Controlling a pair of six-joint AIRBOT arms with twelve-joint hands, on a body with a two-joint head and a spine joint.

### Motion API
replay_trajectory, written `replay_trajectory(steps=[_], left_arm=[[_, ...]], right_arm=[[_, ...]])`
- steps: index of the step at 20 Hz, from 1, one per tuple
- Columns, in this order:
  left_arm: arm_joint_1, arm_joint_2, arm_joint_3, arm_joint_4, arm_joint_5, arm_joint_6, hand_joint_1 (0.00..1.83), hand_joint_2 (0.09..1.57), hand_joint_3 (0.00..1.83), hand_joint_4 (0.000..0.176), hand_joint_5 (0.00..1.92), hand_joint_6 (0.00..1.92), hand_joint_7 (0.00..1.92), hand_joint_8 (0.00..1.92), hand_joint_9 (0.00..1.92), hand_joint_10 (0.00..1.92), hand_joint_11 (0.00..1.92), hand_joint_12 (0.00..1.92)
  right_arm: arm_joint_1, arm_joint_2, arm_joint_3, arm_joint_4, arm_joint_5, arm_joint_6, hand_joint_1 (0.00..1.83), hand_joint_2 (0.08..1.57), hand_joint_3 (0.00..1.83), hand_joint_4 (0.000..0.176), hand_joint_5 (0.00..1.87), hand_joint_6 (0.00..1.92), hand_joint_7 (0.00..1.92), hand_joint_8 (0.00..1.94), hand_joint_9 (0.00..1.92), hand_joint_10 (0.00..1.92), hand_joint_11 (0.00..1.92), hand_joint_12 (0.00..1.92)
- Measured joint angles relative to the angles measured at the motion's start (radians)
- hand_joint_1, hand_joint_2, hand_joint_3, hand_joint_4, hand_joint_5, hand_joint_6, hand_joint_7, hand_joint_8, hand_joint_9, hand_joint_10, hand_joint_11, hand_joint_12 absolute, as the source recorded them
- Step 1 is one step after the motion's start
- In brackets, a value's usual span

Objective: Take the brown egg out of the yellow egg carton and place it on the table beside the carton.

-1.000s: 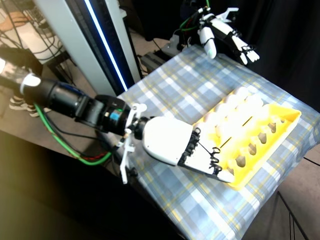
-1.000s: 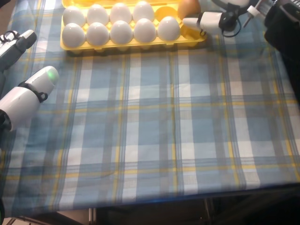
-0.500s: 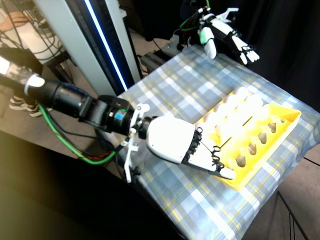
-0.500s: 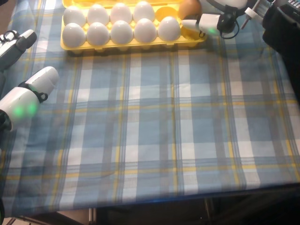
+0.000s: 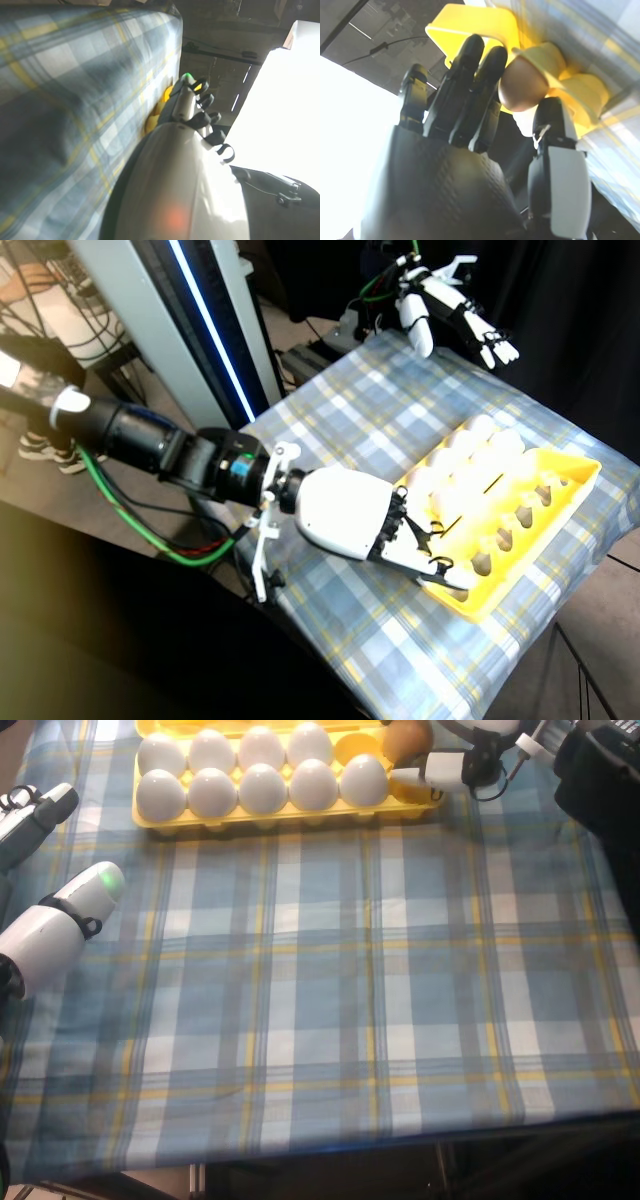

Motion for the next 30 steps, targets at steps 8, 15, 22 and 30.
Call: replay_trajectory(steps=[8, 15, 22, 30], left_arm=[[0.000, 0.000, 0.000, -0.001, 0.001, 0.000, 0.32, 1.23, 0.00, 0.054, 0.33, 0.00, 0.16, 0.00, 0.04, 0.00, 0.00, 0.00], [0.000, 0.000, 0.000, -0.001, 0.001, 0.000, 0.29, 1.23, 0.00, 0.058, 0.33, 0.00, 0.16, 0.00, 0.04, 0.00, 0.00, 0.00], [0.003, 0.000, 0.000, -0.001, 0.001, 0.000, 0.26, 1.23, 0.00, 0.058, 0.30, 0.00, 0.14, 0.00, 0.02, 0.00, 0.00, 0.00], [0.004, 0.000, -0.002, -0.006, 0.001, 0.000, 0.27, 1.24, 0.00, 0.055, 0.32, 0.00, 0.14, 0.00, 0.02, 0.00, 0.00, 0.00]], right_arm=[[0.026, 0.034, -0.059, -0.052, 0.024, 0.001, 0.92, 1.21, 0.00, 0.176, 0.78, 1.27, 1.02, 0.00, 0.74, 0.01, 0.05, 0.02], [0.026, 0.118, -0.156, -0.100, 0.051, 0.000, 0.95, 1.19, 0.00, 0.170, 0.82, 1.22, 0.98, 0.00, 0.73, 0.00, 0.07, 0.02], [0.010, 0.264, -0.359, -0.214, 0.200, -0.006, 0.94, 1.18, 0.01, 0.173, 0.83, 1.20, 0.99, 0.01, 0.55, 0.00, 0.09, 0.02], [-0.068, 0.312, -0.438, -0.196, 0.303, -0.104, 0.93, 1.19, 0.00, 0.175, 0.81, 1.23, 1.00, 0.00, 0.54, 0.00, 0.07, 0.00]])
